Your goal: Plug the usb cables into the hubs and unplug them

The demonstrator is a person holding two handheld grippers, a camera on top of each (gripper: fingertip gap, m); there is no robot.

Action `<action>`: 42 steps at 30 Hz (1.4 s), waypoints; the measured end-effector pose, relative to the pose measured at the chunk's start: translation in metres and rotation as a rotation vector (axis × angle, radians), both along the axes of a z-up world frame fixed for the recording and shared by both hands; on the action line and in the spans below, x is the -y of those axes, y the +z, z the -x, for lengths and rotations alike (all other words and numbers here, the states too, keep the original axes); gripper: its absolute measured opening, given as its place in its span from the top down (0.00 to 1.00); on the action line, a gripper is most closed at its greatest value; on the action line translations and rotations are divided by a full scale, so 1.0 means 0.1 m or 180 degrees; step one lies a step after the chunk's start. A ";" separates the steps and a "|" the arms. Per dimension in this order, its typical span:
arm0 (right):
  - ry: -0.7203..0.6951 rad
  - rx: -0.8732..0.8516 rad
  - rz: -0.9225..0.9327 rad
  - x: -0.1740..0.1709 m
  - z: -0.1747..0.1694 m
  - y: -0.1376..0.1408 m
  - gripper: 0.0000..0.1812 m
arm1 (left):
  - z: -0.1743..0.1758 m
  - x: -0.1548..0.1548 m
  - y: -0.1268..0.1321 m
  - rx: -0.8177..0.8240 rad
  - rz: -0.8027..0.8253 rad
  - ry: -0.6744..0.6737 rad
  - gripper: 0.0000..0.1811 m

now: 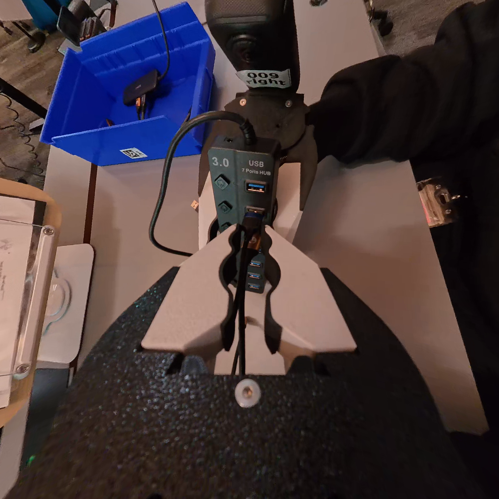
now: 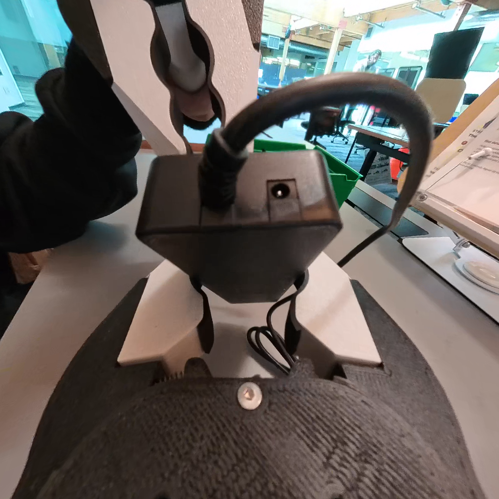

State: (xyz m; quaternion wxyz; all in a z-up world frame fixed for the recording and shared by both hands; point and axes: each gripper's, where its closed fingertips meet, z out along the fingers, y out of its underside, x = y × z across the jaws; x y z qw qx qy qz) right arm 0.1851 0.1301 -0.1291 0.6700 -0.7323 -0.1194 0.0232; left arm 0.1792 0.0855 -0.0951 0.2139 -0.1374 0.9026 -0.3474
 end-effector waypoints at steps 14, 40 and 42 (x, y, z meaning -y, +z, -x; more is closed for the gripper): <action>0.0052 0.0149 0.0193 -0.03 0.05 -0.12 0.66 | -0.17 0.39 0.08 0.0265 0.0302 0.0199 0.72; -0.0122 -0.0114 -0.0667 0.12 -0.04 0.44 0.70 | -0.17 0.14 0.36 0.0264 0.0824 0.0211 0.72; -0.0085 -0.0208 -0.0686 0.13 -0.04 0.46 0.70 | -0.18 0.14 0.38 0.0291 0.0859 0.0219 0.72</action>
